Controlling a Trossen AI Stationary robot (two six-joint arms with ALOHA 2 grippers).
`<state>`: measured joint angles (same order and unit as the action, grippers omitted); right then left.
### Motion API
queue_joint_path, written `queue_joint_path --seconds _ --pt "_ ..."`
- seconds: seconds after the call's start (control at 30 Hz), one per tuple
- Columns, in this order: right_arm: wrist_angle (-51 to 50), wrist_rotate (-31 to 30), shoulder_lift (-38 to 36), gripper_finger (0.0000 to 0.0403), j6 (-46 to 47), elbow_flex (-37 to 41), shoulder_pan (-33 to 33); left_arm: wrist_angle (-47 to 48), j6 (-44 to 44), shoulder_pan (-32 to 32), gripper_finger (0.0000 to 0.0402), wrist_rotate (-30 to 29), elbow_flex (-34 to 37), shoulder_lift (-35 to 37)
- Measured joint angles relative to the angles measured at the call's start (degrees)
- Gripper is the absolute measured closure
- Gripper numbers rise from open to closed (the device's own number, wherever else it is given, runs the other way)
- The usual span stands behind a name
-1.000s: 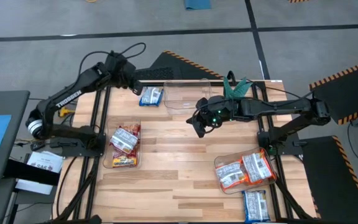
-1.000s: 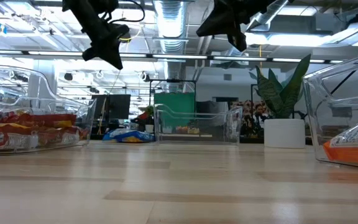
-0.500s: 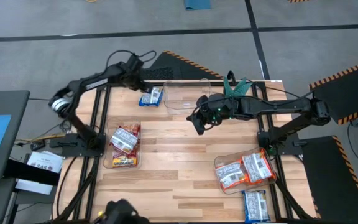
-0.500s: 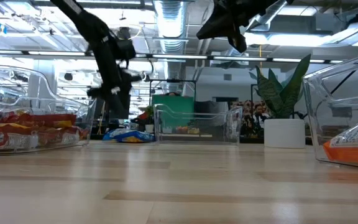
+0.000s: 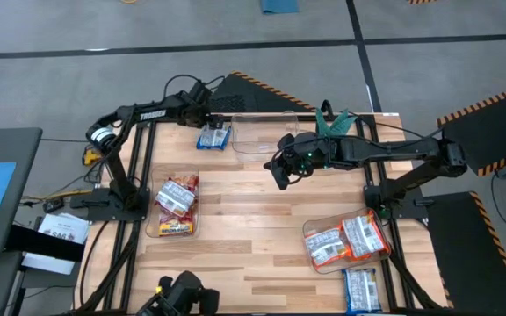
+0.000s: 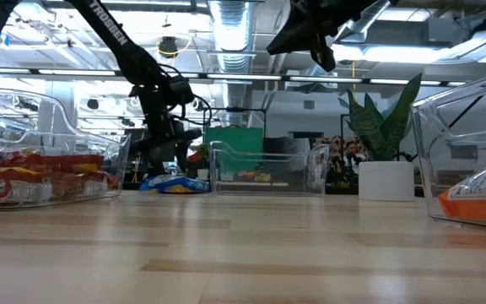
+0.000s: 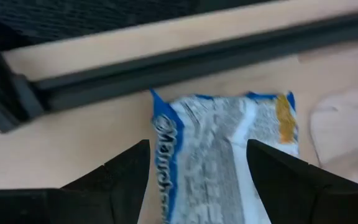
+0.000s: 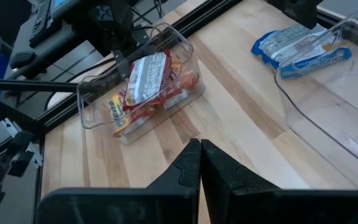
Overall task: Sort Maruchan noodles
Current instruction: Put the top blue noodle pack into the top transparent bin
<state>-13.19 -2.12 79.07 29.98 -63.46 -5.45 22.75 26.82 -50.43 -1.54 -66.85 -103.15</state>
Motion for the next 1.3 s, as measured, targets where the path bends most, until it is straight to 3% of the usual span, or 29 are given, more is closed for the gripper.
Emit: queue_joint_path --seconds 0.13,0.33,0.47,0.6,0.77,1.0,1.3 --pt "0.0 0.0 0.0 0.0370 0.0 0.0 -0.4 -1.5 -0.8 -0.1 0.0152 -1.3 0.0 -0.7" --pt "0.1 -0.1 0.0 0.0370 0.0 0.0 -1.1 -2.8 0.0 -0.9 0.0152 5.7 -0.1 -4.6" --pt "0.2 -0.1 0.0 0.0370 0.2 0.0 -1.3 -3.1 0.5 -0.5 0.0156 7.0 -0.3 -6.5" --pt "0.2 -0.1 0.0 0.0370 0.4 0.0 -1.4 -2.9 -1.4 0.6 0.0215 4.0 -0.3 -6.1" --pt "0.2 -0.1 0.0 0.0370 0.5 0.0 -1.4 -1.6 -4.6 0.6 0.0375 3.0 -0.1 -5.1" --pt "0.2 -0.1 0.0 0.0370 0.6 0.0 -1.4 1.3 -9.4 -0.2 0.0401 2.8 0.3 0.1" --pt "0.5 -0.1 0.0 0.0370 0.5 0.0 -1.4 2.3 -13.1 -0.2 0.0401 2.2 0.2 13.4"
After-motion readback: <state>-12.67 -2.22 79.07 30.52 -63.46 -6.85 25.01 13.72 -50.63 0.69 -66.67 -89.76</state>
